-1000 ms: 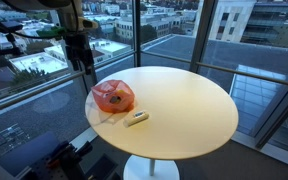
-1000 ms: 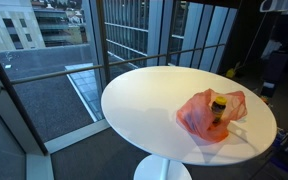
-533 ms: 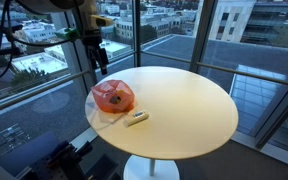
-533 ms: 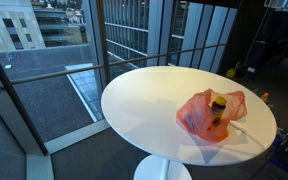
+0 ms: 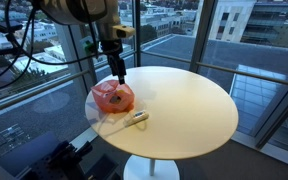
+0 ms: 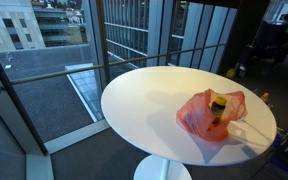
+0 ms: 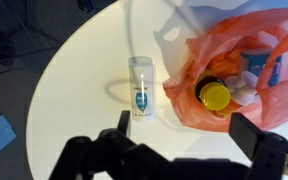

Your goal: Put the white bottle in the plastic bag

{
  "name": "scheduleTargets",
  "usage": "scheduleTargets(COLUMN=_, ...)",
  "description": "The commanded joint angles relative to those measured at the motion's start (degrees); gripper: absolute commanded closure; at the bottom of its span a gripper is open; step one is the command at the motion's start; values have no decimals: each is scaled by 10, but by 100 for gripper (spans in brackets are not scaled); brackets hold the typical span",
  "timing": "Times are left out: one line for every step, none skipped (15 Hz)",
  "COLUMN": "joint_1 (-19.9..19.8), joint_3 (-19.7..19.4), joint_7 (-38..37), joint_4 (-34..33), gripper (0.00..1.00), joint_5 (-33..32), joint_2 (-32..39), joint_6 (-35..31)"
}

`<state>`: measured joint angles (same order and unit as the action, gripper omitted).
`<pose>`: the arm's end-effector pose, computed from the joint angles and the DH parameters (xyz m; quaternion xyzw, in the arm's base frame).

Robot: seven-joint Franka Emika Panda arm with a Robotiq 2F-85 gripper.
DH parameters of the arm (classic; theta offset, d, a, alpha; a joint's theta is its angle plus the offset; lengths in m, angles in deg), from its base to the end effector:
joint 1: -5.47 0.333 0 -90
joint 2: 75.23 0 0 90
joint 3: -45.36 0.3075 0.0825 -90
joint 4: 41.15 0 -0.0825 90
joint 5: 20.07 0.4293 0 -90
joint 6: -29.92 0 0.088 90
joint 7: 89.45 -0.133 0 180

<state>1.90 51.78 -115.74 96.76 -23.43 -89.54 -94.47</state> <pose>0.4967 0.0200 0.3502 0.9813 -0.1885 0.0152 0.0354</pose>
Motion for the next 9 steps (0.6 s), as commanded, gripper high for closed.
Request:
scheduleTargets(joint_1=-16, joint_3=-18, joint_7=-39, joint_4=-5, gripper=0, joint_5=-27, joint_2=35, joint_6=-29)
scheduleTargets(joint_1=-20, joint_3=-24, joint_7=-45, joint_4=-8, gripper=0, joint_5=-28, joint_2=46, joint_6=-33)
scheduleTargets(joint_1=-22, joint_3=-30, joint_7=-49, joint_4=-9, gripper=0, joint_5=-30, joint_2=55, joint_6=-36)
scheduleTargets(joint_1=-24, joint_3=-36, joint_7=-54, joint_4=-11, gripper=0, joint_5=-32, joint_2=67, joint_6=-38)
scheduleTargets(joint_1=-25, joint_3=-41, joint_7=-55, joint_4=-12, gripper=0, joint_5=-32, joint_2=76, joint_6=-39)
scheduleTargets(joint_1=-26, joint_3=-48, joint_7=-51, joint_4=-14, gripper=0, joint_5=-28, joint_2=84, joint_6=-35)
scheduleTargets(joint_1=-26, joint_3=-54, joint_7=-48, joint_4=-15, gripper=0, joint_5=-24, joint_2=91, joint_6=-34)
scheduleTargets(joint_1=-25, joint_3=-60, joint_7=-43, joint_4=-16, gripper=0, joint_5=-20, joint_2=94, joint_6=-31)
scheduleTargets(joint_1=-23, joint_3=-64, joint_7=-38, joint_4=-14, gripper=0, joint_5=-18, joint_2=88, joint_6=-27)
